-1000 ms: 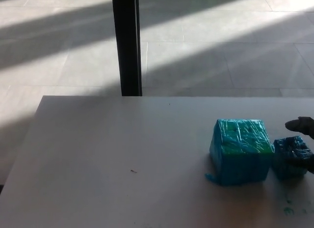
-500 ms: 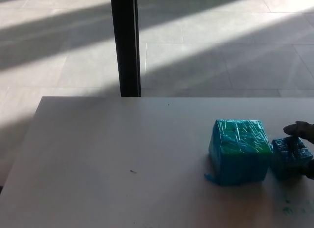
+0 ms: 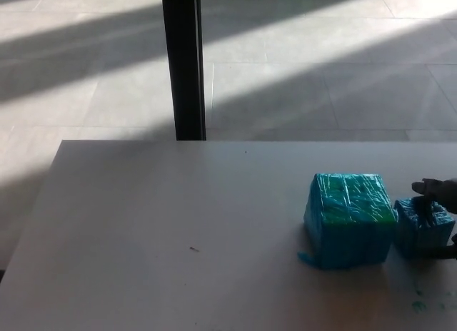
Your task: The robot uses its right hand to pick up the small cube kept on the middle on the desk and place it on the bigger cube kept next to it
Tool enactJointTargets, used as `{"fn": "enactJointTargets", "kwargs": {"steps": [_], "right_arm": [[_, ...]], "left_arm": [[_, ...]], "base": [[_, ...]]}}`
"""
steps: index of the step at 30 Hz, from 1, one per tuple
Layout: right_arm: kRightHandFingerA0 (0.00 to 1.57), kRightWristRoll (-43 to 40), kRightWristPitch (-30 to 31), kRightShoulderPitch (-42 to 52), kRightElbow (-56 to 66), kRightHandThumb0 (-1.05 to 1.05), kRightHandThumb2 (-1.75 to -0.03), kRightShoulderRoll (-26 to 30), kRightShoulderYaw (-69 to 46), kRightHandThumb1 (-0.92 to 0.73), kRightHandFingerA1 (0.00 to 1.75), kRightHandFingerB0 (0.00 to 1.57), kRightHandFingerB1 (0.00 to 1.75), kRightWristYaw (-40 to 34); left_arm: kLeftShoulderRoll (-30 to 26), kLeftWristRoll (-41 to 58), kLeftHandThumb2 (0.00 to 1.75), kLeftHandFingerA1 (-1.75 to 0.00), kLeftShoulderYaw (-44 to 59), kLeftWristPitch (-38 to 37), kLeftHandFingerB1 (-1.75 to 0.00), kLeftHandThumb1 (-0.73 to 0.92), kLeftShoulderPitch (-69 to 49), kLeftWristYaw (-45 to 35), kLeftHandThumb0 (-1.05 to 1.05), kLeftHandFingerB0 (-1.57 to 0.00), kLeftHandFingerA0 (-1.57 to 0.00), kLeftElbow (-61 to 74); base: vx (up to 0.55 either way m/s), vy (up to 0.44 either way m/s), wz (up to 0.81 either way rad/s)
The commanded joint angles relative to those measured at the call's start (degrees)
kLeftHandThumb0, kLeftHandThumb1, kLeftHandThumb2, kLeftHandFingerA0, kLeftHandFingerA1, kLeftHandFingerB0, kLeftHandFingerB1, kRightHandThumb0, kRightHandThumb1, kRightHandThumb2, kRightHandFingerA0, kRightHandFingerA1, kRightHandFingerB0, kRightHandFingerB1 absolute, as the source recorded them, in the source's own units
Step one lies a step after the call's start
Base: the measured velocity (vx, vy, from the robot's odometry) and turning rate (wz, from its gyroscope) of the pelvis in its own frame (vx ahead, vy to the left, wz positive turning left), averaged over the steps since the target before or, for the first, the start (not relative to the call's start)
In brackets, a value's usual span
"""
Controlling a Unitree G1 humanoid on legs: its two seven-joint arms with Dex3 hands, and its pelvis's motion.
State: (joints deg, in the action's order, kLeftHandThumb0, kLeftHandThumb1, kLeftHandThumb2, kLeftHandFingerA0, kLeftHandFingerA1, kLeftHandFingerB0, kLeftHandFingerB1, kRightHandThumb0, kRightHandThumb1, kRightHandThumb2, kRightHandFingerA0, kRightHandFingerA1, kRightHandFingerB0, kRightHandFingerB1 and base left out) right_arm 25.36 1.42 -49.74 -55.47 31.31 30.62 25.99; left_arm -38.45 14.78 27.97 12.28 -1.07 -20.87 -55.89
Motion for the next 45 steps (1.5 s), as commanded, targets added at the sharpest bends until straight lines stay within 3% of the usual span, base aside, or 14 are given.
{"fn": "enactJointTargets", "kwargs": {"steps": [1, 6, 7, 8, 15, 23, 24, 25, 34, 36, 37, 38, 39, 45], "right_arm": [[0.58, 3.7, 7.1, 4.6, -0.4, -0.28, -0.59, -0.1, 2.2, -0.55, 0.71, 0.05, 0.24, 4.7], [0.77, 5.8, 7.1, 7.8, 2.7, -0.34, -0.59, -1.2, 2.8, -0.65, 0.84, 0.04, 0.29, -1.3], [0.72, 6.3, 6.8, 8.2, 3.0, -0.34, -0.59, -1.3, 2.9, -0.65, 0.84, 0.06, 0.29, -2.3], [0.72, 7.0, 5.6, 9.1, 3.5, -0.34, -0.59, -1.5, 3.2, -0.66, 0.96, 0.11, 0.29, -4.5], [0.71, 8.1, -0.7, 12.2, 3.1, -0.36, -0.60, -2.7, 2.1, -0.63, 1.27, 0.29, 0.38, -15.6], [0.82, 9.0, -2.4, 12.1, 0.3, -0.36, -0.59, -4.7, 2.0, -0.63, 1.12, 0.35, 0.39, -19.5], [0.88, 9.0, -2.4, 12.1, 0.1, -0.42, -0.81, -4.8, 1.9, -0.53, 1.07, 0.31, 0.49, -19.6], [0.86, 9.0, -2.3, 12.0, -0.2, -0.36, -0.60, -5.0, 1.9, -0.63, 1.16, 0.35, 0.37, -19.7], [0.85, 11.1, -2.7, 9.8, -2.9, -0.46, -0.79, -5.0, 3.1, -0.50, 1.04, 0.26, 0.47, -21.1], [0.86, 11.1, -3.3, 9.0, -3.6, -0.44, -0.81, -4.8, 3.0, -0.50, 1.06, 0.27, 0.50, -21.5], [0.76, 11.4, -3.0, 8.5, -4.1, -0.33, -0.59, -4.9, 3.3, -0.65, 1.20, 0.40, 0.43, -21.4], [0.74, 12.5, -2.7, 7.8, -4.9, -0.31, -0.61, -4.9, 4.2, -0.68, 1.19, 0.43, 0.46, -21.4], [0.73, 12.6, -3.0, 7.6, -5.0, -0.28, -0.62, -4.9, 4.4, -0.73, 1.19, 0.49, 0.48, -21.8], [0.68, 13.1, -3.4, 6.6, -5.2, -0.31, -0.60, -4.7, 5.1, -0.64, 1.27, 0.85, 0.57, -19.3]], "left_arm": [[-0.8, 0.7, 1.21, -0.60, 0.7, 0.6, -0.46, 0.76, -0.9, 0.1, -0.90, -0.21, -0.35, 1.6], [-0.9, -0.1, 1.22, -0.58, 0.3, -0.2, -0.47, 0.78, -0.3, 0.3, -0.91, -0.23, -0.32, 0.3], [-0.9, -0.1, 0.76, -0.50, 0.3, -0.2, -0.38, 0.92, -0.3, 0.2, -0.96, -0.31, -0.34, 0.3], [-1.0, 0.2, 1.21, -0.60, 0.4, 0.2, -0.46, 0.76, -0.5, 0.0, -0.89, -0.20, -0.34, 0.8], [-1.1, -0.3, 0.82, -0.51, 0.1, -0.8, -0.41, 0.85, -0.4, 0.2, -0.99, -0.32, -0.36, 0.1], [-1.2, 0.1, 1.21, -0.60, 0.5, -1.1, -0.47, 0.77, 0.5, 0.1, -0.91, -0.23, -0.35, -1.5], [-1.2, -0.1, 0.71, -0.50, 0.3, -1.2, -0.40, 0.92, 0.4, 0.2, -0.92, -0.36, -0.36, -1.3], [-1.2, -0.3, 1.22, -0.60, 0.1, -1.3, -0.47, 0.77, 0.5, 0.3, -0.90, -0.23, -0.36, -1.3], [-1.0, -0.1, 0.74, -0.47, 0.2, -0.2, -0.39, 0.92, 0.0, 0.8, -0.91, -0.33, -0.24, 0.6], [-0.8, 0.0, 1.21, -0.56, 0.3, -0.3, -0.49, 0.78, 0.2, 0.7, -0.92, -0.27, -0.27, 0.9], [-0.8, 0.0, 0.73, -0.50, 0.3, -0.4, -0.40, 0.92, 0.3, 0.7, -0.93, -0.35, -0.36, 0.6], [-0.9, 0.1, 1.20, -0.60, 0.4, -0.3, -0.47, 0.76, 0.7, 0.6, -0.89, -0.22, -0.36, 0.1], [-1.0, 0.1, 0.72, -0.49, 0.4, 0.1, -0.39, 0.92, 0.8, 0.8, -0.93, -0.35, -0.36, 0.2], [-1.3, 0.3, 1.21, -0.56, 0.4, 0.1, -0.49, 0.77, 1.0, -0.2, -0.93, -0.26, -0.27, -0.4]], "base": [[0.00, 0.000, 0.00], [0.00, 0.000, 0.00], [0.00, 0.000, 0.00], [0.00, 0.000, 0.00], [0.00, 0.000, 0.00], [0.00, 0.000, 0.00], [0.00, 0.000, 0.00], [0.00, 0.000, 0.00], [0.00, 0.000, 0.00], [0.00, 0.000, 0.00], [0.00, 0.000, 0.00], [0.00, 0.000, 0.00], [0.00, 0.000, 0.00], [0.00, 0.000, 0.00]]}}
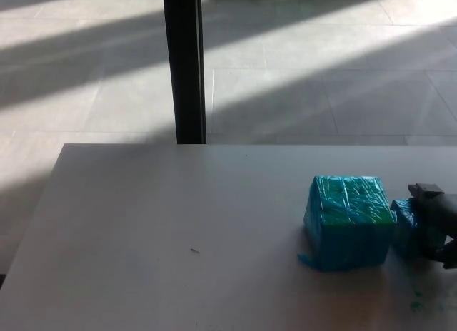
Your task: The robot uses its right hand to pick up the small cube kept on the middle on the desk and place it on the bigger cube kept next to it
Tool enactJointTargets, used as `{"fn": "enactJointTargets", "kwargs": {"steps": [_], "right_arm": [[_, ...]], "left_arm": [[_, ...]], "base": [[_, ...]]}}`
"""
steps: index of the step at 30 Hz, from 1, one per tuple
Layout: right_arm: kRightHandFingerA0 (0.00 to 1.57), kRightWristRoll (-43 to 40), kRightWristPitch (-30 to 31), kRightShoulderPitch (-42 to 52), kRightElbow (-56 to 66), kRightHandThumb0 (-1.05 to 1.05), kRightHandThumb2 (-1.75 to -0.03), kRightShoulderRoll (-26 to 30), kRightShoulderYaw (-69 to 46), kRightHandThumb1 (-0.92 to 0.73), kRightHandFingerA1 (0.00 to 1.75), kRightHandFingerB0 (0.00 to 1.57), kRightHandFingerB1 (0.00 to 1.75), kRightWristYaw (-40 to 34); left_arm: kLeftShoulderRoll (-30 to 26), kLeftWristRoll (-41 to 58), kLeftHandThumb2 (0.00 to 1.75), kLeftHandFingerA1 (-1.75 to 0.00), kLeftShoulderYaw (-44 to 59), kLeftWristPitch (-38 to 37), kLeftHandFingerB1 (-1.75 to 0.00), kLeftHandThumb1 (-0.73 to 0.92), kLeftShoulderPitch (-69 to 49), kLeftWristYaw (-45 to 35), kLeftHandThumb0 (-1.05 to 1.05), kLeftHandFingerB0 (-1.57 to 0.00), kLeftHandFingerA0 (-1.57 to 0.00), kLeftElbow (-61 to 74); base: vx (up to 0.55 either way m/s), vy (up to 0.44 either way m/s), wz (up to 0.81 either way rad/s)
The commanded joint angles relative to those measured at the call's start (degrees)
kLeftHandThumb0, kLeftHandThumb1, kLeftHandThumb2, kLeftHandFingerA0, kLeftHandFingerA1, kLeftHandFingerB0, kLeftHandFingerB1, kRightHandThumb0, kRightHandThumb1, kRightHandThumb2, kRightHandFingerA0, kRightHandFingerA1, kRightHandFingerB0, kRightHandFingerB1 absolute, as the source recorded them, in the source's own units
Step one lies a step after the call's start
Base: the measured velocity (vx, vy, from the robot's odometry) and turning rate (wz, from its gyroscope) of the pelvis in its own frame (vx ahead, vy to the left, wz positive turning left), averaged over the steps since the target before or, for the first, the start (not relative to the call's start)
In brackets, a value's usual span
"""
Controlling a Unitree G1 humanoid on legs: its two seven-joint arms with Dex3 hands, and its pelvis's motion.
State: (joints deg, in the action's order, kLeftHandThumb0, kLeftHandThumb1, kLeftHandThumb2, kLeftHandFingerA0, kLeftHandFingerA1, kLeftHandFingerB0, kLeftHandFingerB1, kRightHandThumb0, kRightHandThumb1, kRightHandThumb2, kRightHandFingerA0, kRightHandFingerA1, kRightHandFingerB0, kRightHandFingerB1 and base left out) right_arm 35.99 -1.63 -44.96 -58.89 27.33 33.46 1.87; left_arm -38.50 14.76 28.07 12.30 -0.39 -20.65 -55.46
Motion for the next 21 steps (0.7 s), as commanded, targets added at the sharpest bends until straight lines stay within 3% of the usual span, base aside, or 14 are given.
{"fn": "enactJointTargets", "kwargs": {"steps": [1, 2, 3, 4, 5, 6, 7, 9, 11, 12, 13, 15, 19, 21], "right_arm": [[0.68, 3.1, -0.4, 1.5, -2.0, -0.31, -0.60, -0.7, 2.9, -0.64, 1.27, 0.85, 0.57, 5.3], [0.68, 3.0, -0.4, 1.5, -2.1, -0.31, -0.60, -0.7, 3.0, -0.64, 1.27, 0.85, 0.57, 5.3], [0.70, 3.2, -0.1, 1.2, -2.4, -0.28, -0.65, -0.9, 3.4, -0.65, 1.39, 0.85, 0.56, 5.7], [0.70, 3.3, 0.5, 1.0, -2.6, -0.30, -0.69, -1.2, 3.6, -0.73, 1.38, 0.77, 0.53, 6.0], [0.72, 3.1, 1.1, 1.0, -2.4, -0.31, -0.73, -1.4, 3.6, -0.80, 1.38, 0.75, 0.53, 6.3], [0.74, 3.1, 0.8, 1.1, -2.4, -0.29, -0.73, -1.4, 3.6, -0.76, 1.41, 0.79, 0.59, 6.1], [0.72, 3.3, 1.1, 1.1, -2.1, -0.32, -0.71, -1.3, 3.8, -0.81, 1.35, 0.78, 0.57, 6.2], [0.73, 3.2, 0.7, 1.2, -1.9, -0.31, -0.73, -1.2, 3.7, -0.82, 1.41, 0.77, 0.64, 6.2], [0.70, 4.3, 1.3, 1.3, -1.7, -0.39, -0.66, -1.3, 4.2, -0.90, 1.07, 0.72, 0.59, 4.2], [0.73, 4.3, 0.6, 1.5, -1.4, -0.37, -0.67, -1.0, 4.0, -0.86, 1.25, 0.74, 0.59, 2.8], [0.72, 4.3, -0.3, 1.7, -1.0, -0.33, -0.73, -0.7, 3.9, -0.83, 1.50, 0.74, 0.63, 1.9], [0.79, 3.2, -3.2, 2.8, -0.3, -0.30, -0.76, 0.1, 2.4, -0.73, 1.57, 0.84, 0.67, -1.8], [0.79, 3.6, -4.9, 3.1, -0.2, -0.28, -0.72, 0.5, 1.9, -0.76, 1.65, 0.79, 0.82, -4.1], [0.79, 3.2, -6.8, 3.3, 0.2, -0.31, -0.69, 1.5, 0.9, -0.73, 1.60, 0.74, 0.57, -5.4]], "left_arm": [[-1.4, 0.3, 1.21, -0.56, 0.3, 0.0, -0.49, 0.77, 0.5, -0.6, -0.93, -0.26, -0.27, -1.2], [-1.4, 0.3, 1.21, -0.56, 0.3, 0.0, -0.49, 0.77, 0.5, -0.6, -0.93, -0.26, -0.27, -1.3], [-1.4, 0.2, 0.73, -0.50, 0.2, -0.2, -0.39, 0.92, 0.5, -0.5, -0.93, -0.33, -0.34, -1.1], [-1.5, -0.1, 1.22, -0.59, -0.1, -0.4, -0.47, 0.78, 0.2, -0.6, -0.91, -0.21, -0.31, -0.7], [-1.6, -0.5, 0.75, -0.49, -0.4, -1.0, -0.39, 0.92, 0.3, -0.9, -0.96, -0.30, -0.32, -1.3], [-1.6, -0.5, 1.22, -0.58, -0.6, -0.6, -0.47, 0.77, 0.4, -0.8, -0.93, -0.22, -0.31, -1.4], [-1.7, -0.3, 0.71, -0.50, -0.5, 0.2, -0.38, 0.92, 0.7, -0.6, -0.95, -0.30, -0.32, -1.1], [-1.7, -0.3, 0.75, -0.49, -0.5, 0.1, -0.38, 0.92, 0.9, -0.3, -0.96, -0.31, -0.31, -1.3], [-1.9, -0.7, 0.75, -0.48, -1.0, -0.4, -0.38, 0.92, 0.9, -0.7, -0.95, -0.28, -0.31, -1.7], [-1.9, -0.8, 1.22, -0.58, -1.1, -0.7, -0.46, 0.77, 0.9, -0.7, -0.91, -0.21, -0.31, -1.9], [-1.9, -0.4, 1.21, -0.59, -0.8, 0.0, -0.46, 0.75, 1.2, -0.6, -0.91, -0.20, -0.33, -2.2], [-2.0, -0.7, 1.21, -0.59, -1.1, -0.4, -0.46, 0.76, 1.2, -0.7, -0.92, -0.22, -0.32, -2.5], [-2.1, -1.0, 1.22, -0.58, -1.4, -0.6, -0.47, 0.78, 0.7, -0.1, -0.92, -0.24, -0.33, -1.9], [-2.1, -0.4, 1.22, -0.60, -1.1, -0.6, -0.47, 0.76, 0.6, -1.0, -0.91, -0.21, -0.34, -1.8]], "base": [[0.00, 0.000, 0.00], [0.00, 0.000, 0.00], [0.00, 0.000, 0.00], [0.00, 0.000, 0.00], [0.00, 0.000, 0.00], [0.00, 0.000, 0.00], [0.00, 0.000, 0.00], [0.00, 0.000, 0.00], [0.00, 0.000, 0.00], [0.00, 0.000, 0.00], [0.00, 0.000, 0.00], [0.00, 0.000, 0.00], [0.00, 0.000, 0.00], [0.00, 0.000, 0.00]]}}
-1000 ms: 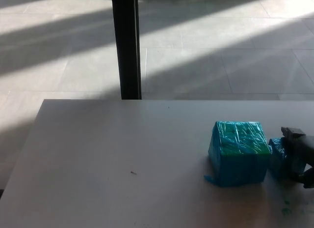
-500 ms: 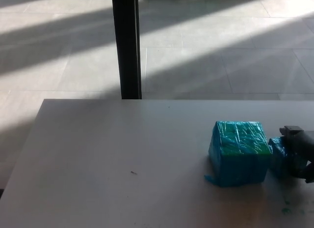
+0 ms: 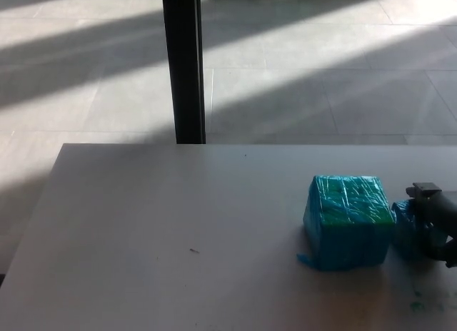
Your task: The robot uses its right hand to pick up the small cube kept on the middle on the desk and place it on the bigger cube kept next to it
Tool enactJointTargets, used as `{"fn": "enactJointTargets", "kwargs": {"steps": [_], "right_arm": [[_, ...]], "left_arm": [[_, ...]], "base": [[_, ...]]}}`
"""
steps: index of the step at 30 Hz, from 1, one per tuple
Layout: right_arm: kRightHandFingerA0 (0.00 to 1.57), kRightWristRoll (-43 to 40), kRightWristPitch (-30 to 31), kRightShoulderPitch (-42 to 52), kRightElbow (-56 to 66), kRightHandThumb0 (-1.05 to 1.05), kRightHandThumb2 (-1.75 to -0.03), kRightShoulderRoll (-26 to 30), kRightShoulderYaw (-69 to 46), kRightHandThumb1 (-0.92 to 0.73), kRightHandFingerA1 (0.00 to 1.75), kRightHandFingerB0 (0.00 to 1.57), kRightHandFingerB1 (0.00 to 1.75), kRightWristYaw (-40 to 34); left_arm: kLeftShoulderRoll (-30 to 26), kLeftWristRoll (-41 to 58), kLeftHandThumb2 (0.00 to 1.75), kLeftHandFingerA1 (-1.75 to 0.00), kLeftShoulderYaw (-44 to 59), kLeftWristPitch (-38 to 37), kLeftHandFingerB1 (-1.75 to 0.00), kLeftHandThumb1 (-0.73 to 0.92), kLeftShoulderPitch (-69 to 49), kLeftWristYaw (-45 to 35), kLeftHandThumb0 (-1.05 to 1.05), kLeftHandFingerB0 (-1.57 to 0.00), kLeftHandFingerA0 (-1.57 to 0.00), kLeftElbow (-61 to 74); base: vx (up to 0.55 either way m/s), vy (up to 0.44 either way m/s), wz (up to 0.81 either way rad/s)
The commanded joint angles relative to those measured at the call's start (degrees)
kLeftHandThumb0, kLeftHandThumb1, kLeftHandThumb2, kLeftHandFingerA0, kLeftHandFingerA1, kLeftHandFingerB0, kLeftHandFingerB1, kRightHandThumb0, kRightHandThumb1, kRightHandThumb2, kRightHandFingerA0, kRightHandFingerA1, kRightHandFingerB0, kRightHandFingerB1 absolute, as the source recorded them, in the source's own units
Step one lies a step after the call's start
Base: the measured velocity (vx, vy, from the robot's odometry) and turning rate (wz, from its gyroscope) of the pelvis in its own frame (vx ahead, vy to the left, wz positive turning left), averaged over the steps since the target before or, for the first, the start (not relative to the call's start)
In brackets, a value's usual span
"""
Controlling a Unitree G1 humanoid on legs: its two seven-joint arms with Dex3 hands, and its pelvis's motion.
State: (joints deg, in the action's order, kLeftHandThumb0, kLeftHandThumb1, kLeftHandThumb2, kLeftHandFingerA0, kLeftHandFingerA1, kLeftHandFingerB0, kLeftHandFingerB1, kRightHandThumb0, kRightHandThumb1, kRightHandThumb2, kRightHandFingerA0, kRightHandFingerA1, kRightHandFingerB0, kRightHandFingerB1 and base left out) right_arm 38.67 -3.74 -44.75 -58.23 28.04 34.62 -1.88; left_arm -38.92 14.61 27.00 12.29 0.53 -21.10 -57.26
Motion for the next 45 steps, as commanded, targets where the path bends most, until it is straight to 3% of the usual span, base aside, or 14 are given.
{"fn": "enactJointTargets", "kwargs": {"steps": [1, 4, 13, 14, 21, 22, 26, 27, 28, 39, 40, 41, 42, 45], "right_arm": [[0.79, 0.4, -5.0, 3.0, -0.3, -0.32, -0.68, 1.0, -0.6, -0.73, 1.61, 0.74, 0.59, -1.6], [0.79, 0.3, -6.9, 3.1, 0.1, -0.29, -0.72, 2.0, -1.7, -0.70, 1.58, 0.79, 0.75, -3.8], [0.79, 0.5, -10.4, 2.1, 0.6, -0.27, -0.78, 4.0, -4.7, -0.67, 1.72, 0.79, 1.02, -8.1], [0.79, 0.3, -10.8, 1.9, 0.6, -0.25, -0.81, 4.1, -5.1, -0.65, 1.71, 0.82, 0.94, -8.2], [0.86, -0.5, -13.7, -0.1, 1.4, -0.26, -0.68, 6.1, -8.1, -0.65, 1.57, 0.87, 0.62, -7.7], [0.81, -0.4, -14.0, -0.4, 1.5, -0.20, -0.72, 6.4, -8.4, -0.64, 1.66, 0.75, 1.21, -8.0], [0.88, -0.2, -14.3, -1.5, 2.0, -0.14, -0.77, 7.3, -9.6, -0.62, 1.72, 0.62, 1.41, -7.5], [0.87, -0.8, -14.3, -2.6, 2.0, -0.15, -0.75, 7.8, -10.3, -0.65, 1.75, 0.61, 1.48, -6.0], [0.89, -0.7, -14.7, -3.0, 1.8, -0.16, -0.73, 8.0, -10.6, -0.65, 1.75, 0.61, 1.49, -6.7], [0.83, -1.2, -16.9, -5.7, 3.7, -0.20, -0.76, 10.7, -13.8, -0.68, 1.64, 0.81, 1.07, -5.2], [0.83, -1.2, -16.8, -6.1, 3.9, -0.17, -0.77, 10.7, -14.1, -0.69, 1.65, 0.78, 1.17, -4.9], [0.97, -1.6, -17.3, -6.6, 3.8, -0.22, -0.87, 10.6, -14.4, -0.62, 1.67, 0.76, 1.32, -4.8], [0.79, -1.9, -17.7, -7.0, 4.8, -0.22, -0.76, 10.8, -14.7, -0.69, 1.71, 0.68, 1.45, -4.2], [0.76, -1.9, -17.8, -7.1, 7.3, -0.22, -0.75, 11.0, -15.2, -0.68, 1.73, 0.65, 1.49, -2.6]], "left_arm": [[-1.8, -0.7, 1.21, -0.59, -0.4, -1.2, -0.46, 0.76, -0.2, -0.5, -0.91, -0.20, -0.33, -0.4], [-1.8, -0.4, 0.80, -0.52, -0.1, -0.9, -0.41, 0.83, 0.0, -0.6, -1.00, -0.30, -0.35, -0.7], [-2.3, -0.6, 1.21, -0.60, -0.8, -1.2, -0.45, 0.74, 0.0, -1.1, -0.92, -0.18, -0.33, -1.3], [-2.3, -0.8, 0.71, -0.48, -1.0, -1.5, -0.38, 0.92, 0.1, -0.8, -0.96, -0.32, -0.32, -1.4], [-2.1, -0.4, 1.21, -0.60, -0.9, -1.2, -0.47, 0.76, -0.4, 0.0, -0.91, -0.22, -0.33, -0.5], [-2.0, -0.1, 1.21, -0.60, -0.7, -0.9, -0.47, 0.76, -0.4, 0.1, -0.92, -0.24, -0.33, -0.4], [-1.9, 0.1, 0.75, -0.50, -0.2, -1.3, -0.39, 0.92, 0.1, 0.4, -0.97, -0.32, -0.31, -1.7], [-1.9, 0.2, 1.21, -0.58, -0.1, -0.9, -0.46, 0.76, 0.0, 0.1, -0.92, -0.20, -0.32, -1.6], [-1.8, 0.1, 0.72, -0.48, -0.1, -0.8, -0.39, 0.92, -0.4, 0.3, -0.95, -0.33, -0.25, -0.9], [-1.8, 0.0, 1.21, -0.59, -0.4, -1.2, -0.46, 0.77, -1.0, -0.3, -0.91, -0.20, -0.31, -0.7], [-1.7, 0.0, 0.70, -0.49, -0.4, -1.3, -0.38, 0.92, -1.0, -0.2, -0.93, -0.31, -0.32, -0.8], [-1.8, -0.2, 1.22, -0.57, -0.5, -1.7, -0.46, 0.79, -1.0, -0.2, -0.94, -0.21, -0.29, -1.2], [-1.8, -0.5, 0.71, -0.49, -0.8, -2.0, -0.38, 0.92, -1.2, -0.3, -0.94, -0.31, -0.32, -1.0], [-2.0, -0.8, 0.73, -0.49, -1.2, -2.6, -0.38, 0.92, -1.3, -0.7, -0.95, -0.29, -0.31, -1.2]], "base": [[0.00, 0.000, 0.00], [0.00, 0.000, 0.00], [0.00, 0.000, 0.00], [0.00, 0.000, 0.00], [0.00, 0.000, 0.00], [0.00, 0.000, 0.00], [0.00, 0.000, 0.00], [0.00, 0.000, 0.00], [0.00, 0.000, 0.00], [0.00, 0.000, 0.00], [0.00, 0.000, 0.00], [0.00, 0.000, 0.00], [0.00, 0.000, 0.00], [0.00, 0.000, 0.00]]}}
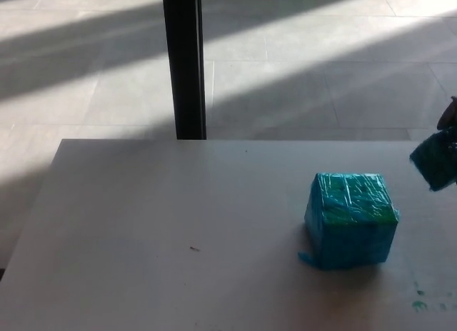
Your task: The robot uses its right hand to pick up the small cube kept on the middle on the desk and place it on the bigger cube kept next to it
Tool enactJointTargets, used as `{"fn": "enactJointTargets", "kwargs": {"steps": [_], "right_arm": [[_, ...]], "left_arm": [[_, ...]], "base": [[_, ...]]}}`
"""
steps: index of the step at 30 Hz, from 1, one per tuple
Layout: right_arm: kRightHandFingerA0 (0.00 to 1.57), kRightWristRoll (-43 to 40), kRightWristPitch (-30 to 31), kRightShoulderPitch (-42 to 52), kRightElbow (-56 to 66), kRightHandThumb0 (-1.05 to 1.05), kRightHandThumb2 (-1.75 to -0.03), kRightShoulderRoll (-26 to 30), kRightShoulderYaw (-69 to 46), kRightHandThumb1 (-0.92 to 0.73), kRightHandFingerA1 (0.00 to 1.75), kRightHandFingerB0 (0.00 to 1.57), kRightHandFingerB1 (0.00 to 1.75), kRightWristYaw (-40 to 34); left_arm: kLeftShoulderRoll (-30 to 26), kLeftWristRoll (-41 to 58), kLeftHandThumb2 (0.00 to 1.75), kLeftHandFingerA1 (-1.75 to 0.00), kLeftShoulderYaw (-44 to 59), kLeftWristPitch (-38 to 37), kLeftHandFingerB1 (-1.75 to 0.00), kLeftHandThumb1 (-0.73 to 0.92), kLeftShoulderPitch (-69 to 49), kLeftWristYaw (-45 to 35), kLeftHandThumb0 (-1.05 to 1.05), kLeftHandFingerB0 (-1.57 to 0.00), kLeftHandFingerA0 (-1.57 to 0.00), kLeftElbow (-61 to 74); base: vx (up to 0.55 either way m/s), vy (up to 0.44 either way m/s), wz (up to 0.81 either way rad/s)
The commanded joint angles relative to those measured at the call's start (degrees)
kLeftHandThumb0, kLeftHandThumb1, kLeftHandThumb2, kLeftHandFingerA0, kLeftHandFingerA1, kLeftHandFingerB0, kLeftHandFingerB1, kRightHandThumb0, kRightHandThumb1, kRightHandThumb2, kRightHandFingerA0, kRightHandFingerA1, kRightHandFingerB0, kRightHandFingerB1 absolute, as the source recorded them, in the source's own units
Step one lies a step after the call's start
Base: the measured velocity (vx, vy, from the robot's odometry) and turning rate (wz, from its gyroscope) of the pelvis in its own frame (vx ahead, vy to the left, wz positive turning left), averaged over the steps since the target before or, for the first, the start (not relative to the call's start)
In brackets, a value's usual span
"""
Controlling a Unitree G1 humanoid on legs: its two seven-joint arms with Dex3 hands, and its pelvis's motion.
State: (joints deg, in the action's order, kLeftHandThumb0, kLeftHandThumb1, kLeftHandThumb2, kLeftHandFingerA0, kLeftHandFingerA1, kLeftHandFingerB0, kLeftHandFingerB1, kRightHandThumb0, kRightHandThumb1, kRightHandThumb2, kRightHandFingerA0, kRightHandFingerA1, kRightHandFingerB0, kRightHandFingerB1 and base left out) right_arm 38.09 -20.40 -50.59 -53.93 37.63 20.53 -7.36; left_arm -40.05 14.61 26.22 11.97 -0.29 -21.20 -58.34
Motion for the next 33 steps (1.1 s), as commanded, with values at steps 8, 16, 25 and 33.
{"fn": "enactJointTargets", "kwargs": {"steps": [8, 16, 25, 33], "right_arm": [[0.82, -5.6, -4.2, 1.1, 12.4, -0.38, -0.74, 0.6, -3.9, -0.66, 1.74, 0.67, 1.59, 8.9], [0.85, -6.3, -4.1, 4.1, 22.2, -0.26, -0.61, -0.5, -3.0, -0.63, 1.69, 0.81, 1.01, 15.1], [0.86, -4.6, -4.8, 6.4, 25.3, -0.15, -0.77, 0.4, -1.4, -0.62, 1.75, 0.65, 1.46, 18.9], [0.77, -2.6, -4.4, 5.2, 22.8, -0.24, -0.63, 0.0, -0.2, -0.69, 1.73, 0.66, 1.50, 19.0]], "left_arm": [[-0.7, -0.7, 0.74, -0.45, -0.4, -2.2, -0.38, 0.91, -0.2, 0.0, -0.95, -0.33, -0.25, -1.0], [-0.9, -0.1, 1.22, -0.55, -0.2, -0.8, -0.46, 0.80, -0.6, -0.3, -0.95, -0.23, -0.27, 0.3], [-0.7, 0.4, 1.20, -0.59, 0.5, -0.8, -0.46, 0.75, -0.5, 0.1, -0.92, -0.22, -0.33, 0.2], [-0.9, -0.2, 0.73, -0.48, 0.0, -2.0, -0.37, 0.92, -0.4, -0.8, -0.97, -0.30, -0.32, -1.1]], "base": [[0.00, 0.000, 0.00], [0.00, 0.000, 0.00], [0.00, 0.000, 0.00], [0.00, 0.000, 0.00]]}}
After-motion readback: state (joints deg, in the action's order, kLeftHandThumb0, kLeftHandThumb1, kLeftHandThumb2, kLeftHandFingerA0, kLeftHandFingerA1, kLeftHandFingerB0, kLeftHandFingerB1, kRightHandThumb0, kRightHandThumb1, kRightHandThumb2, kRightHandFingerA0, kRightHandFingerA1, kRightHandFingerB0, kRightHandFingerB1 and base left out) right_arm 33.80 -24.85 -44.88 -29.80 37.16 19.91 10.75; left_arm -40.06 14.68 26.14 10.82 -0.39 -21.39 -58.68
